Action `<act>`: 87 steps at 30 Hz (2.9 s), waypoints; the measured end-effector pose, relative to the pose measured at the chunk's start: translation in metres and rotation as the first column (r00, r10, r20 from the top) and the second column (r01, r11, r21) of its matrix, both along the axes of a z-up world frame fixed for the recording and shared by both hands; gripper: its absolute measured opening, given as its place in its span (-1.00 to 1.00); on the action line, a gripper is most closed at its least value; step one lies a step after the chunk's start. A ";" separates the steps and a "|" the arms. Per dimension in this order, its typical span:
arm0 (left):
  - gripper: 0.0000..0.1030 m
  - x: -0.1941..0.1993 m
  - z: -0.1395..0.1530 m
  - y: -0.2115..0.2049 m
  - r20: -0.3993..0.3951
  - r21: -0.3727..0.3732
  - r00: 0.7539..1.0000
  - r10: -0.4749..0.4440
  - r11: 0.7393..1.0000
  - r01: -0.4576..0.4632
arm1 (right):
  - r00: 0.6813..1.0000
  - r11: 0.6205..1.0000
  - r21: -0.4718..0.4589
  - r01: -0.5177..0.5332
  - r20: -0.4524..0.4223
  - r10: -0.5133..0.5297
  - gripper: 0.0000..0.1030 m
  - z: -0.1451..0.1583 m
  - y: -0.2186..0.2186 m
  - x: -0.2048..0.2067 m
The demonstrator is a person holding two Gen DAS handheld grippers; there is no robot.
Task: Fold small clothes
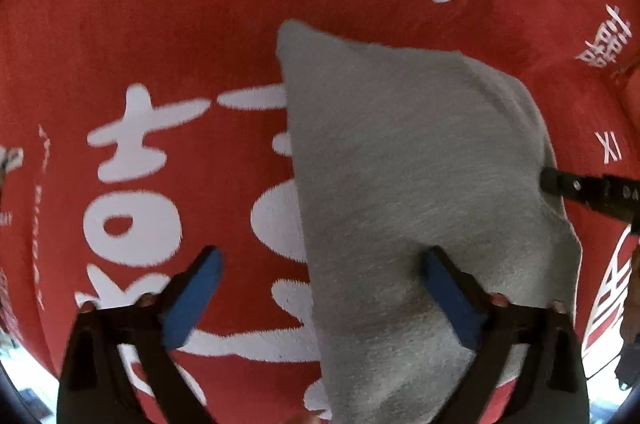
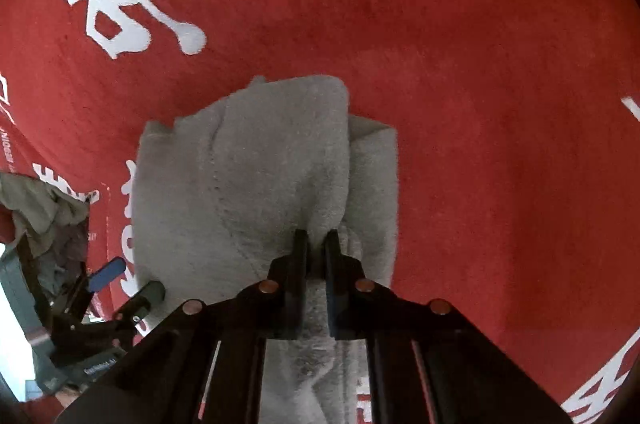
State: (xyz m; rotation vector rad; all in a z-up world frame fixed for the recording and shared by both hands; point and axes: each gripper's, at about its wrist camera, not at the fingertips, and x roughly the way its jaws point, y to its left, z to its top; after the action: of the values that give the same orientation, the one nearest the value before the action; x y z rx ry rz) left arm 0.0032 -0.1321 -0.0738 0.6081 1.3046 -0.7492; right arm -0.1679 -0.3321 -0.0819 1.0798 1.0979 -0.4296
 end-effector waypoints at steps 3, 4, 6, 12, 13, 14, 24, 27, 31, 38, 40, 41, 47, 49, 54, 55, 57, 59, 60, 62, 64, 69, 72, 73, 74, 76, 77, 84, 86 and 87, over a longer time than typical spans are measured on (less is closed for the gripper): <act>0.99 0.002 -0.001 0.000 -0.024 0.003 1.000 0.018 1.000 -0.018 | 1.000 1.000 0.018 0.021 -0.013 -0.021 -0.84 0.000 0.005 -0.006; 0.99 0.002 -0.001 0.000 -0.023 0.006 1.000 0.019 1.000 -0.018 | 1.000 1.000 0.017 0.020 -0.015 -0.020 -0.84 0.001 0.009 0.003; 0.99 0.004 -0.002 0.001 -0.015 0.009 1.000 0.013 1.000 -0.013 | 0.999 1.000 0.013 0.028 -0.025 -0.028 -0.84 0.002 0.012 0.005; 0.99 -0.002 0.000 -0.005 -0.009 0.020 1.000 0.004 1.000 -0.004 | 0.998 0.998 0.011 0.056 -0.040 -0.056 -0.74 0.000 0.017 0.012; 0.99 -0.003 0.001 -0.007 -0.008 0.020 1.000 0.003 1.000 -0.003 | 0.998 0.998 0.011 0.057 -0.042 -0.057 -0.70 -0.001 0.018 0.012; 0.99 -0.004 0.001 -0.008 -0.005 0.021 1.000 0.002 1.000 -0.002 | 0.997 0.998 0.011 0.060 -0.044 -0.060 -0.64 -0.002 0.018 0.011; 0.99 -0.011 0.002 -0.018 0.001 0.031 1.000 -0.002 1.000 0.002 | 0.998 0.998 0.013 0.055 -0.035 -0.055 -0.51 0.001 0.013 0.000; 0.99 -0.011 0.002 -0.019 0.003 0.032 1.000 -0.004 0.999 0.003 | 0.998 0.998 0.016 0.056 -0.026 -0.056 -0.45 0.002 0.015 0.003; 0.99 -0.011 0.003 -0.023 -0.001 0.034 1.000 -0.002 0.999 0.002 | 0.998 0.998 0.021 0.061 -0.021 -0.061 -0.45 0.007 0.015 -0.005; 0.99 0.001 0.003 -0.020 -0.058 0.026 0.998 0.021 0.999 -0.019 | 0.997 0.996 0.043 0.083 -0.006 -0.083 0.07 0.013 0.019 -0.023; 0.99 0.008 0.002 -0.015 -0.109 0.004 0.993 0.033 0.999 -0.033 | 0.996 0.995 0.049 0.088 -0.002 -0.088 0.19 0.015 0.020 -0.028; 0.99 0.011 0.003 -0.013 -0.129 -0.010 0.991 0.037 0.999 -0.038 | 0.996 0.995 0.053 0.089 0.002 -0.089 0.30 0.015 0.021 -0.029; 0.99 0.020 0.008 -0.006 -0.185 -0.052 0.983 0.016 0.998 -0.026 | 0.995 0.995 0.063 0.080 0.056 -0.083 0.55 0.015 0.024 -0.035; 0.99 0.020 0.003 -0.001 -0.204 -0.046 0.979 0.008 0.999 -0.017 | 0.995 0.995 0.067 0.075 0.063 -0.079 0.55 0.014 0.024 -0.036; 0.99 0.022 -0.002 -0.003 -0.214 -0.032 0.977 -0.002 0.999 -0.005 | 0.995 0.994 0.086 0.070 0.058 -0.075 0.55 0.009 0.026 -0.035; 0.99 0.022 -0.003 -0.007 -0.214 -0.031 0.977 -0.003 1.000 -0.004 | 0.996 0.994 0.088 0.068 0.056 -0.074 0.55 0.009 0.026 -0.034; 0.99 0.023 -0.004 -0.008 -0.211 -0.030 0.978 -0.004 1.000 -0.002 | 0.996 0.993 0.094 0.068 0.049 -0.072 0.55 0.007 0.026 -0.034; 0.99 0.020 0.000 -0.008 -0.211 -0.029 0.978 -0.005 1.000 -0.001 | 0.996 0.993 0.098 0.068 0.045 -0.073 0.55 0.006 0.025 -0.033; 0.99 0.020 0.000 -0.009 -0.211 -0.028 0.978 -0.005 1.000 -0.001 | 0.996 0.993 0.098 0.067 0.044 -0.072 0.55 0.006 0.025 -0.032; 0.99 0.016 -0.002 -0.016 -0.211 -0.027 0.977 -0.005 1.000 -0.001 | 0.997 0.993 0.095 0.065 0.042 -0.070 0.55 0.005 0.025 -0.031; 0.99 0.016 -0.003 -0.017 -0.211 -0.025 0.977 -0.005 1.000 0.000 | 0.997 0.993 0.096 0.065 0.040 -0.069 0.55 0.004 0.024 -0.031; 0.99 0.012 -0.004 -0.019 -0.208 -0.021 0.978 -0.012 1.000 0.007 | 0.997 0.993 0.099 0.064 0.038 -0.068 0.55 0.001 0.023 -0.031; 0.99 0.015 -0.007 -0.019 -0.226 -0.025 0.974 -0.015 1.000 0.010 | 0.997 0.993 0.098 0.059 0.038 -0.063 0.55 0.000 0.022 -0.030; 0.99 0.017 -0.009 -0.018 -0.238 -0.026 0.971 -0.015 1.000 0.009 | 0.997 0.994 0.098 0.057 0.041 -0.061 0.55 -0.001 0.021 -0.030; 0.99 0.020 -0.010 -0.017 -0.252 -0.032 0.967 -0.015 0.999 0.008 | 0.997 0.994 0.099 0.053 0.046 -0.058 0.55 -0.001 0.021 -0.029; 0.99 0.026 -0.012 -0.014 -0.269 -0.048 0.963 -0.024 0.999 0.011 | 0.997 0.993 0.108 0.042 0.065 -0.049 0.55 -0.003 0.019 -0.029; 0.99 0.027 -0.012 -0.013 -0.271 -0.060 0.962 -0.034 0.998 0.018 | 0.996 0.992 0.118 0.033 0.078 -0.042 0.55 -0.004 0.017 -0.028; 0.99 0.034 -0.025 -0.013 -0.375 -0.148 0.919 -0.120 0.987 0.069 | 0.985 0.983 0.181 -0.026 0.172 -0.005 0.55 -0.026 -0.009 -0.013; 0.99 0.032 -0.027 -0.014 -0.419 -0.175 0.896 -0.144 0.982 0.075 | 0.980 0.977 0.208 -0.040 0.197 -0.002 0.55 -0.037 -0.016 -0.006; 0.99 0.031 -0.028 -0.016 -0.444 -0.194 0.882 -0.158 0.978 0.077 | 0.978 0.975 0.219 -0.049 0.208 0.002 0.58 -0.042 -0.020 -0.002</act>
State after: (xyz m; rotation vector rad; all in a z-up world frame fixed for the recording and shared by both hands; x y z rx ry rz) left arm 0.0338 -0.1483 -0.1022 0.3825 1.6221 -1.1437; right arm -0.1703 -0.3522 -0.1241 1.2758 0.9896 -0.1702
